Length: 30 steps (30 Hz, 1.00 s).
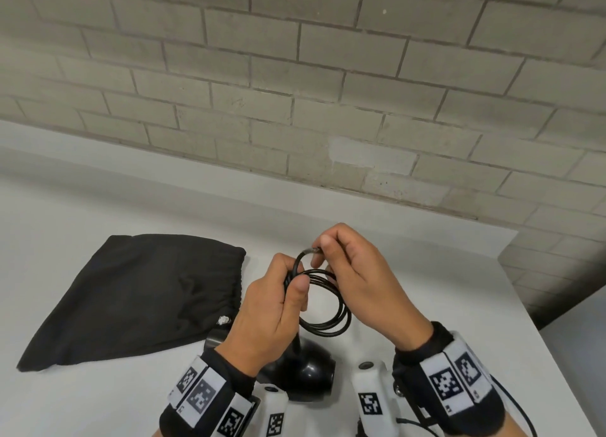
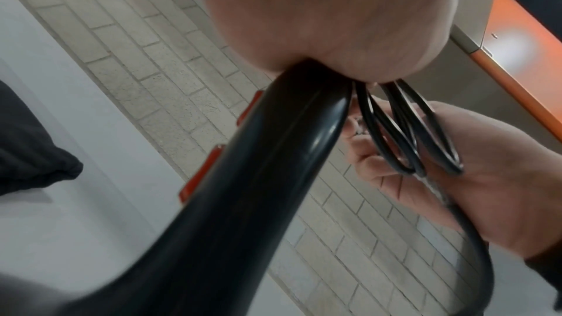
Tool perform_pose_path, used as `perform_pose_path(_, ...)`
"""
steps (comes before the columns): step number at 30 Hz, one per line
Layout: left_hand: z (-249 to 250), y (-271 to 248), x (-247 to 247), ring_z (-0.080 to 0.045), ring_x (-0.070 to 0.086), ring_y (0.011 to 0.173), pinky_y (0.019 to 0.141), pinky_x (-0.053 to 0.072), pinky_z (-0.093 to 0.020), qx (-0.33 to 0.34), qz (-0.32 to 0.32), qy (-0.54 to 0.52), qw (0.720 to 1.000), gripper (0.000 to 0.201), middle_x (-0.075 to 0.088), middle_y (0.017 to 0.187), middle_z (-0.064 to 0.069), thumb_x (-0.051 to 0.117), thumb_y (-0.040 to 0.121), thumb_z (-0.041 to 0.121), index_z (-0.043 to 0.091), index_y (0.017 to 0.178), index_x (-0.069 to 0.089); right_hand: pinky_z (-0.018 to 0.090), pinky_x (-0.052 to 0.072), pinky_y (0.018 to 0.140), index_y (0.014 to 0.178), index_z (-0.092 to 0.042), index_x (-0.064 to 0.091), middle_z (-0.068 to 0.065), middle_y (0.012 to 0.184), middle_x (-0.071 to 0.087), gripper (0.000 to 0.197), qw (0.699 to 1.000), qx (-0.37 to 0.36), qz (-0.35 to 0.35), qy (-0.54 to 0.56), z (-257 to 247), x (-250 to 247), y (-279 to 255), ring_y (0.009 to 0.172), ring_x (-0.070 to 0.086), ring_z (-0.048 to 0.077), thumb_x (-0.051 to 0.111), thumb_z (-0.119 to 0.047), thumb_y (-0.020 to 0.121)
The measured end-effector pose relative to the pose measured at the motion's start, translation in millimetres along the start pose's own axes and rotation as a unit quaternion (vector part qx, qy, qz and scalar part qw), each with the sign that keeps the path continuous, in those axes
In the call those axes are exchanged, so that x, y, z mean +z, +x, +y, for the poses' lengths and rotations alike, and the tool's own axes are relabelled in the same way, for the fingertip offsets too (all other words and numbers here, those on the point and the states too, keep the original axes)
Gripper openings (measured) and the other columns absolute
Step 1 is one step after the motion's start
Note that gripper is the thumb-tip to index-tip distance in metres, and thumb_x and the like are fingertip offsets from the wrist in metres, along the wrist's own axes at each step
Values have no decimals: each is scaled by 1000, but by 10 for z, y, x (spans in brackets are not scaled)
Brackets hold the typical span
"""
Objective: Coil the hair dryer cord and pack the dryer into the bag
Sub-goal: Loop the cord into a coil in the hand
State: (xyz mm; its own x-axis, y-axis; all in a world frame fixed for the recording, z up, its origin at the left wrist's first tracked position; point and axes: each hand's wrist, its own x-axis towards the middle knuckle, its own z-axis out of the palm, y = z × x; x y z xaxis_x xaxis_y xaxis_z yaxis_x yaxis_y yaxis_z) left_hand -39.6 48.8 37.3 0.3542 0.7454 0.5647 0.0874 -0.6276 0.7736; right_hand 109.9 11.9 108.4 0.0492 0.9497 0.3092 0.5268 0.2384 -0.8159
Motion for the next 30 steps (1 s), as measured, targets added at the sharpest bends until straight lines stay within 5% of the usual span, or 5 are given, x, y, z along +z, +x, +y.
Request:
perform_pose_path(4, -12, 4, 19, -14, 60, 60, 55, 48, -26, 0, 22, -10, 1000, 32, 63, 76, 2, 31, 96, 69, 40, 96, 45, 39, 52, 74, 110, -24, 58, -8, 89, 65, 35, 995, 17, -89, 49, 81, -67, -177, 75, 59, 16, 56, -53, 90)
perform_pose_path(16, 38, 30, 50, -11, 61, 62, 57, 44, -12, -5, 40, -28, 999, 35, 63, 82, 5, 34, 97, 63, 34, 114, 44, 37, 51, 84, 86, -17, 70, 1, 81, 67, 11, 991, 39, -123, 35, 65, -178, -239, 79, 62, 18, 77, -11, 80)
perform_pose_path(20, 85, 49, 39, -6, 60, 65, 60, 41, -8, -5, 28, -20, 999, 39, 62, 82, 6, 32, 98, 60, 30, 112, 53, 36, 56, 85, 106, -23, 68, 0, 82, 71, 38, 986, 57, -124, 93, 54, -177, -248, 80, 65, 19, 83, -8, 74)
perform_pose_path(25, 105, 67, 62, -8, 55, 63, 56, 40, -12, -30, 33, -2, 999, 29, 60, 80, 4, 36, 98, 55, 31, 96, 52, 44, 56, 85, 109, -35, 57, 0, 94, 75, 55, 989, 65, -56, 120, 151, -95, -340, 86, 66, 16, 86, -10, 70)
perform_pose_path(30, 120, 71, 94, -13, 58, 65, 56, 42, -14, -46, 50, 2, 998, 27, 61, 79, 4, 37, 97, 52, 30, 93, 51, 20, 49, 73, 99, -25, 56, -7, 103, 47, 42, 959, -149, 165, -175, 264, 77, -516, 86, 56, 13, 87, -18, 70)
